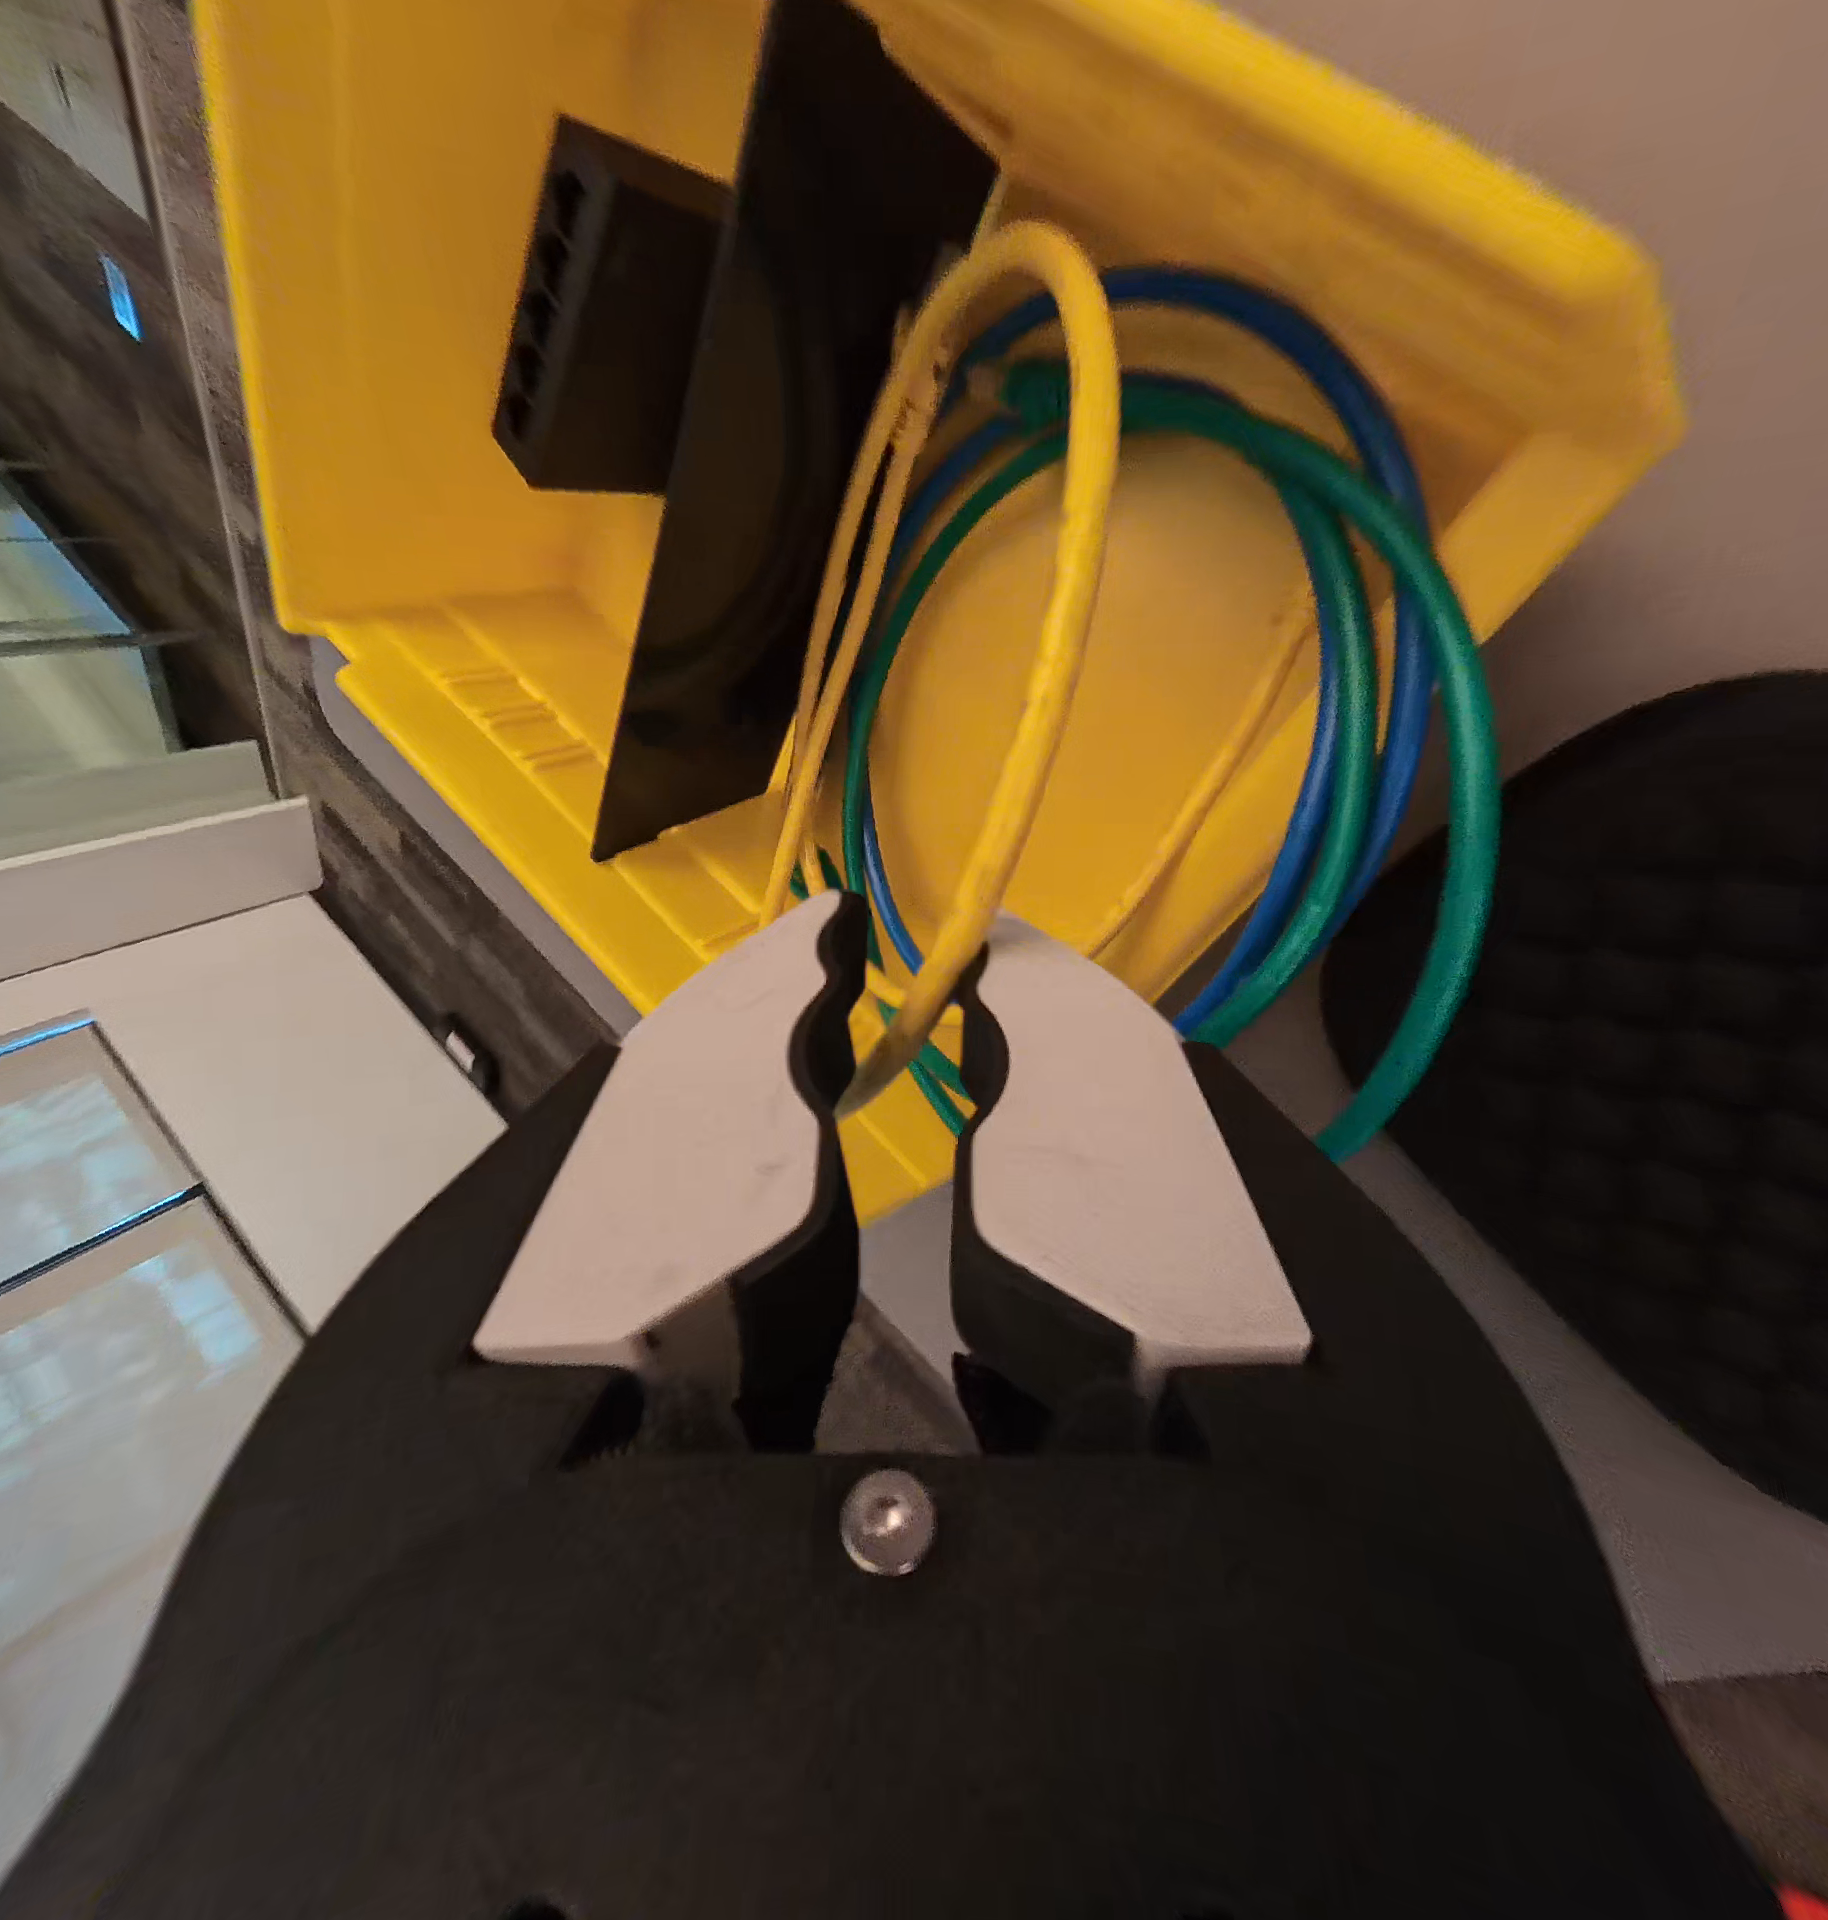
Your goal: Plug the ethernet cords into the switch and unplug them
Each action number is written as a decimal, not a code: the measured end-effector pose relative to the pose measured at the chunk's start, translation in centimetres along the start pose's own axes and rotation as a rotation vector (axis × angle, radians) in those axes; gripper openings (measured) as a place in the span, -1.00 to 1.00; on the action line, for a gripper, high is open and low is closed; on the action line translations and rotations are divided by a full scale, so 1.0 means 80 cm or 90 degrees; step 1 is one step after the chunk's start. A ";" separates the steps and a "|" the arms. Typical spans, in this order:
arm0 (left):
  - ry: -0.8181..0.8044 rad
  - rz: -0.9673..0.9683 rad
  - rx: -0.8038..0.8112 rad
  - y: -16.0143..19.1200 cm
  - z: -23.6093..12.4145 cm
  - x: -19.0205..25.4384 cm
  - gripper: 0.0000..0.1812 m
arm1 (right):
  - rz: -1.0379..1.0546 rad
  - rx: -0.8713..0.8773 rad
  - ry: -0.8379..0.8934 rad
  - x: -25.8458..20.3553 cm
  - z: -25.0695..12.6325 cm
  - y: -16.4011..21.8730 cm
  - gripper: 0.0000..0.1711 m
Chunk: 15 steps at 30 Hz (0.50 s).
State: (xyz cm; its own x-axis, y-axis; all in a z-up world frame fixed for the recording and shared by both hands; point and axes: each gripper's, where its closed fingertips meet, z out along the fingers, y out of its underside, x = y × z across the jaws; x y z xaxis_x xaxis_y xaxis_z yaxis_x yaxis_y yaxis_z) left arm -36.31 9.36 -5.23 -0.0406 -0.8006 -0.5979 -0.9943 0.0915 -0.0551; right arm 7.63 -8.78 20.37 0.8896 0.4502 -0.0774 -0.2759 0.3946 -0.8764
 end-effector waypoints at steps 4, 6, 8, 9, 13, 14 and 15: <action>-0.058 -0.007 0.007 -0.009 0.005 -0.021 -0.92 | 0.002 0.007 0.002 0.002 -0.003 -0.004 -0.52; -0.098 -0.028 0.014 -0.014 -0.012 -0.047 -0.96 | 0.002 0.009 0.004 0.003 -0.004 -0.005 -0.52; -0.151 -0.033 0.010 -0.014 -0.039 -0.084 -0.98 | 0.005 0.011 0.006 0.005 -0.005 -0.006 -0.53; -0.171 -0.034 0.001 -0.013 -0.055 -0.103 -0.98 | 0.007 0.012 0.006 0.006 -0.005 -0.006 -0.54; -0.268 -0.037 0.004 -0.030 -0.138 -0.176 -0.98 | 0.009 0.008 0.004 0.005 -0.004 -0.004 -0.54; -0.286 -0.039 0.013 -0.040 -0.163 -0.189 -0.98 | 0.007 0.006 0.004 0.004 -0.003 -0.004 -0.54; -0.306 -0.035 0.023 -0.052 -0.188 -0.201 -0.98 | 0.004 0.004 0.004 0.003 -0.002 -0.003 -0.54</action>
State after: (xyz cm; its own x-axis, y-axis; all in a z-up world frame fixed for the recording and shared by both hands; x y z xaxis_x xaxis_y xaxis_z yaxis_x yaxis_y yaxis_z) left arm -32.98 12.98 16.63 0.0710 -0.4411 -0.8946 -0.9892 0.0843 -0.1201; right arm 8.01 -8.92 20.50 0.8899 0.4482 -0.0854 -0.2834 0.3964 -0.8733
